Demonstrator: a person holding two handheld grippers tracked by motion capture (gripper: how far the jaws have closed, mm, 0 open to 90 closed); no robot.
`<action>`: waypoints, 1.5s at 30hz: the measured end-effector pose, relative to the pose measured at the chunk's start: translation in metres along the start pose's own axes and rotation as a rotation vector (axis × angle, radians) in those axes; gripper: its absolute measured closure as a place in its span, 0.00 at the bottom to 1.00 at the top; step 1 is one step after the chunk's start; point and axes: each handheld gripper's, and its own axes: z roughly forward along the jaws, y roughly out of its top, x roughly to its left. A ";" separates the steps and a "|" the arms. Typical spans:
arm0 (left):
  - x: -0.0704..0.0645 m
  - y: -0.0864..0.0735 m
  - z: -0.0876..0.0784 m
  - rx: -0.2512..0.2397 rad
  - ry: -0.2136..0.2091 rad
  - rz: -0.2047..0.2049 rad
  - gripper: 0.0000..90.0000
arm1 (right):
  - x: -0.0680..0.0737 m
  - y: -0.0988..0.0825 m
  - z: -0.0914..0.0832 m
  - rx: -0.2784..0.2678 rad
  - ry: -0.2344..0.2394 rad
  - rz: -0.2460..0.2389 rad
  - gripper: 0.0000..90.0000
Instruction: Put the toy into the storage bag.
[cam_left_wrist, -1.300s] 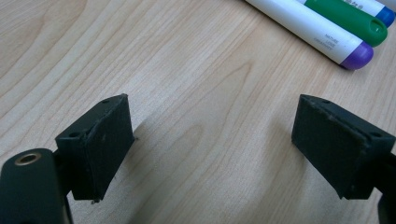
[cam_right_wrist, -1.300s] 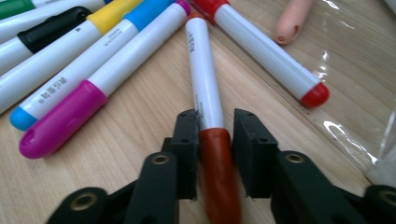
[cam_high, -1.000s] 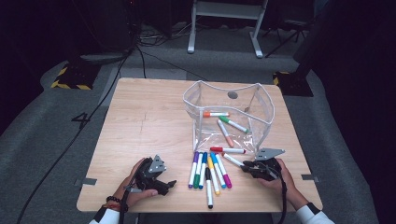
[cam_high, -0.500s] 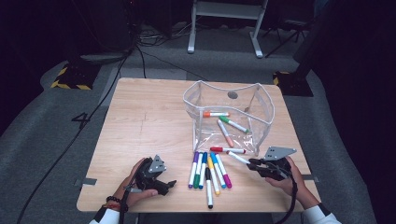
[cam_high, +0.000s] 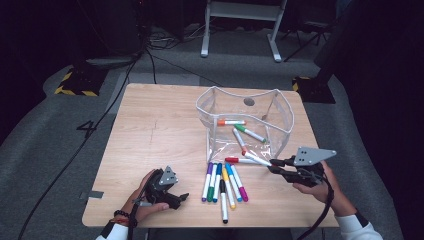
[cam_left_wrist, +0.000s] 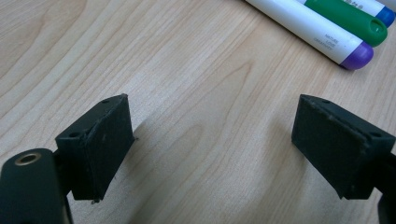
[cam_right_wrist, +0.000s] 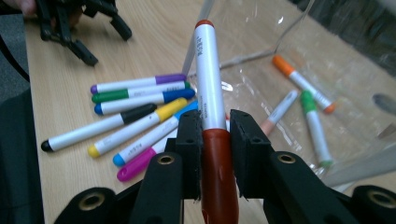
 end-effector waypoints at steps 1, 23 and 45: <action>0.000 0.000 0.000 -0.001 0.000 -0.001 0.14 | -0.001 0.007 -0.005 -0.009 -0.006 -0.009 0.84; 0.000 0.000 0.000 0.000 0.000 0.000 0.14 | -0.082 0.082 -0.007 0.032 -0.093 -0.044 0.84; 0.000 0.000 0.000 -0.001 0.000 -0.001 0.14 | -0.126 0.098 0.058 0.282 -0.016 0.013 0.84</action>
